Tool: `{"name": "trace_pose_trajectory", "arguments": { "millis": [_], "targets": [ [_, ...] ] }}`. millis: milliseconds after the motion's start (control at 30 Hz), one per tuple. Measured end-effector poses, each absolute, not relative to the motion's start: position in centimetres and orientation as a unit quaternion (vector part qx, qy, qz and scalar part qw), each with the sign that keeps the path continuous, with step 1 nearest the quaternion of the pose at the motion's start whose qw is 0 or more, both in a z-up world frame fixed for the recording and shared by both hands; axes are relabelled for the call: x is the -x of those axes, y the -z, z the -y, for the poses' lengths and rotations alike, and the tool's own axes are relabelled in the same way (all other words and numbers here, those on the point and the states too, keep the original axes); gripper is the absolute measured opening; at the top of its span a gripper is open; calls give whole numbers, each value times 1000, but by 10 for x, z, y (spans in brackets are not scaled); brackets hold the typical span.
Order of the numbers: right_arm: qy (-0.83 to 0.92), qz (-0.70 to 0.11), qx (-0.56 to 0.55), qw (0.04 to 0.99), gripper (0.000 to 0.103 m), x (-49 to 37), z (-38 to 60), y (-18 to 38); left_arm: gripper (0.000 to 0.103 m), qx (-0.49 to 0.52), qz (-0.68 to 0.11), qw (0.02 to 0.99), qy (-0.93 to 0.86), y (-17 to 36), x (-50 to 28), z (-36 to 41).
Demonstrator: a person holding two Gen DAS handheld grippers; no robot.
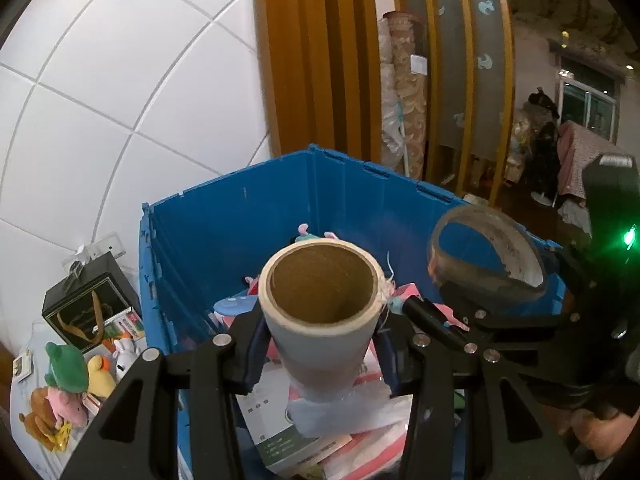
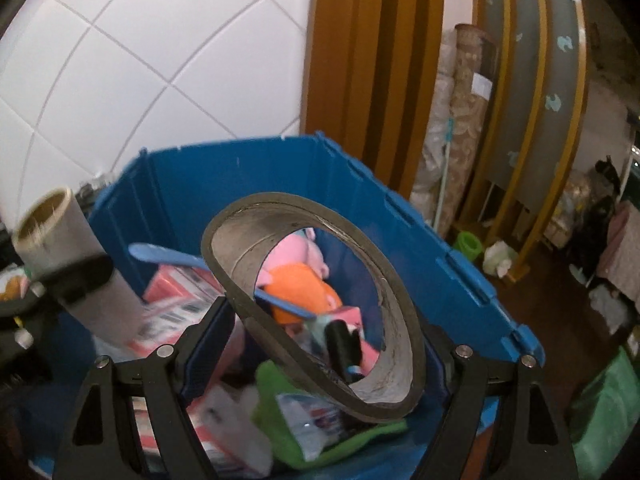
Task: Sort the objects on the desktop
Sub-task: 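Carry the roll and bowl to the blue crate and release both inside, then return both tools to the table toward the brown bear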
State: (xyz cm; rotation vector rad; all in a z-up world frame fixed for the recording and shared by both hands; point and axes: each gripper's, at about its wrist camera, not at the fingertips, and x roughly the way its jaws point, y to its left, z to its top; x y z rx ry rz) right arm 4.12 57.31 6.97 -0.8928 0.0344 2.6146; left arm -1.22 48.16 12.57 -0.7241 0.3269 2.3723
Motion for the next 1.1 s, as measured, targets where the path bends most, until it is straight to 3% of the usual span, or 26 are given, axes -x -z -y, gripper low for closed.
{"name": "trace_pose_trajectory", "arguments": {
  "millis": [333, 400, 467, 633, 833, 1100],
  "targets": [
    [-923, -23, 340, 177, 83, -29, -606, -52, 47, 277, -138, 283, -908, -122, 19, -498],
    [-923, -24, 343, 175, 83, -28, -609, -50, 63, 278, -140, 275, -910, -120, 19, -498],
    [-920, -23, 349, 176, 84, -27, -611, -48, 71, 276, -135, 272, -912, -121, 19, -496],
    [-920, -23, 348, 179, 102, -28, -613, -48, 72, 277, -132, 268, -913, -121, 19, -493],
    [-922, -16, 344, 179, 103, -36, -605, -52, 73, 272, -129, 264, -916, -123, 14, -485],
    [-930, -17, 332, 156, 103, -49, -587, -70, 83, 228, -100, 256, -934, -145, -3, -445]
  ]
}}
